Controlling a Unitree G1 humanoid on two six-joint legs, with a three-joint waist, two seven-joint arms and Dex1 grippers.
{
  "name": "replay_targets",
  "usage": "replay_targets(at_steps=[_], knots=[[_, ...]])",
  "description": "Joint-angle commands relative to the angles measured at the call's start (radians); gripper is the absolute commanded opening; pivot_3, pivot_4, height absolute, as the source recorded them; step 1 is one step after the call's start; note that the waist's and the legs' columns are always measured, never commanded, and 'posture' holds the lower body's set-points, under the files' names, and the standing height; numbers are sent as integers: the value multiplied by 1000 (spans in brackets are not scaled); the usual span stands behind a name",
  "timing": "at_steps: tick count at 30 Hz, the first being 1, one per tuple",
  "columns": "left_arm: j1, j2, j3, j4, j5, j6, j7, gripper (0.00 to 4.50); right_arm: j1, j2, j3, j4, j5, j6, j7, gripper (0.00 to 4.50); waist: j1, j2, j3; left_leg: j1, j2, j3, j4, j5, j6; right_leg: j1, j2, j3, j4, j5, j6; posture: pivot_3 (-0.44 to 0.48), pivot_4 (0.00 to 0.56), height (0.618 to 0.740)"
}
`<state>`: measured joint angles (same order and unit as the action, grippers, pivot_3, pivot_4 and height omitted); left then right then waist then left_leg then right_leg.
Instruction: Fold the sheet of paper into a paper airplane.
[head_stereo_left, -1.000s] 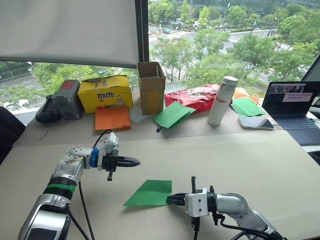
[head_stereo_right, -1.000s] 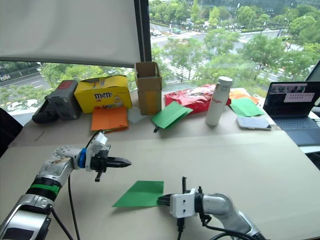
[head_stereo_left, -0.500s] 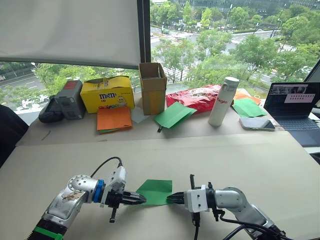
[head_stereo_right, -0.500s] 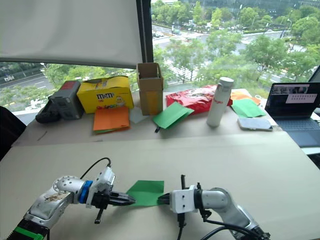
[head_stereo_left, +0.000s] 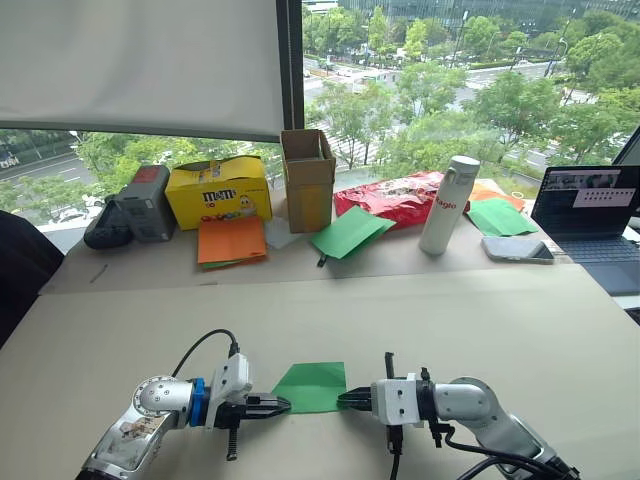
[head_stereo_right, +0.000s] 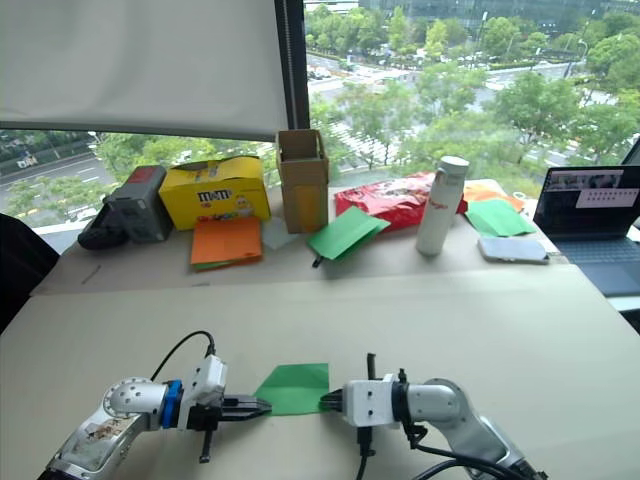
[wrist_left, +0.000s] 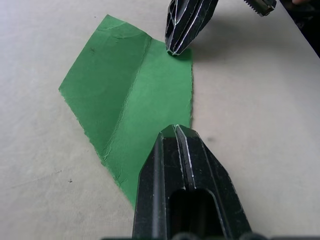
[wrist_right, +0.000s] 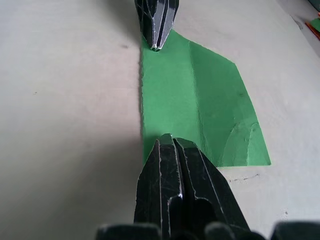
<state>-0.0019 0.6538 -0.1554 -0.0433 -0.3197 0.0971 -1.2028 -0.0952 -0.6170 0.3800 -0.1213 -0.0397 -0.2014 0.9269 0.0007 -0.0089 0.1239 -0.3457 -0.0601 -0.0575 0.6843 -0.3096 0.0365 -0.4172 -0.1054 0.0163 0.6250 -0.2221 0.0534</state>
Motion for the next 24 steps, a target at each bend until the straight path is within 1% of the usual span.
replay_targets(at_steps=[1,2,5,8,10,11,14,16,18,20,23,24], knots=[[54,7,1,22,15,26,24,0,53,-22,-62,-15,74,97,6,325,1,1,0,0,0,0,0,0,0,0,0,0,0,0,0,0,150,740],[59,6,2,15,11,31,27,0,57,-20,-76,-29,92,113,2,635,1,1,0,0,0,0,0,0,0,0,0,0,0,0,0,0,150,740],[62,-12,-3,0,1,45,50,0,49,-32,-120,-90,196,272,30,1620,1,2,0,0,0,1,0,0,0,0,-1,0,0,0,0,0,150,740],[61,-29,-11,-4,-8,46,51,0,15,-14,-162,-111,280,422,14,2671,7,2,0,0,0,1,-1,0,1,0,-1,0,0,0,0,0,150,740],[55,-39,-9,5,-12,54,58,0,-16,16,-197,-118,380,568,4,3425,9,2,0,-1,-1,1,-1,0,1,-1,-2,0,-1,0,0,0,150,740],[50,-45,-6,14,-16,58,61,0,-34,30,-216,-122,438,653,0,3677,9,3,0,-1,-1,1,-1,0,1,-1,-2,0,-1,0,0,0,150,740],[34,-53,2,44,-23,61,59,0,-97,68,-249,-113,566,866,-14,3677,12,4,0,-2,-1,1,-1,0,1,-2,-3,0,0,0,0,0,150,740],[28,-57,3,69,-16,49,50,0,-135,96,-271,-93,626,971,-35,3677,13,4,0,-2,-1,0,-1,0,1,-2,-4,0,0,0,0,0,150,740],[26,-60,4,85,-13,43,44,0,-167,109,-265,-69,635,1022,-42,3677,14,6,-2,-2,-1,0,-1,0,1,-2,-4,0,-1,0,0,0,150,740],[27,-64,8,95,-21,42,31,0,-195,113,-237,-49,610,1022,-46,3677,14,7,-2,-2,-2,0,-2,-1,1,-2,-5,0,-1,0,0,0,150,740],[21,-64,13,142,-16,19,8,0,-229,127,-224,-46,618,1037,-42,3677,12,9,-3,-2,-2,0,-2,0,1,-3,-5,0,0,0,0,0,150,740],[19,-62,13,153,-11,11,2,0,-234,122,-217,-47,615,1038,-35,3438,12,10,-3,-2,-2,0,-2,0,1,-3,-5,0,0,0,0,0,150,740]])
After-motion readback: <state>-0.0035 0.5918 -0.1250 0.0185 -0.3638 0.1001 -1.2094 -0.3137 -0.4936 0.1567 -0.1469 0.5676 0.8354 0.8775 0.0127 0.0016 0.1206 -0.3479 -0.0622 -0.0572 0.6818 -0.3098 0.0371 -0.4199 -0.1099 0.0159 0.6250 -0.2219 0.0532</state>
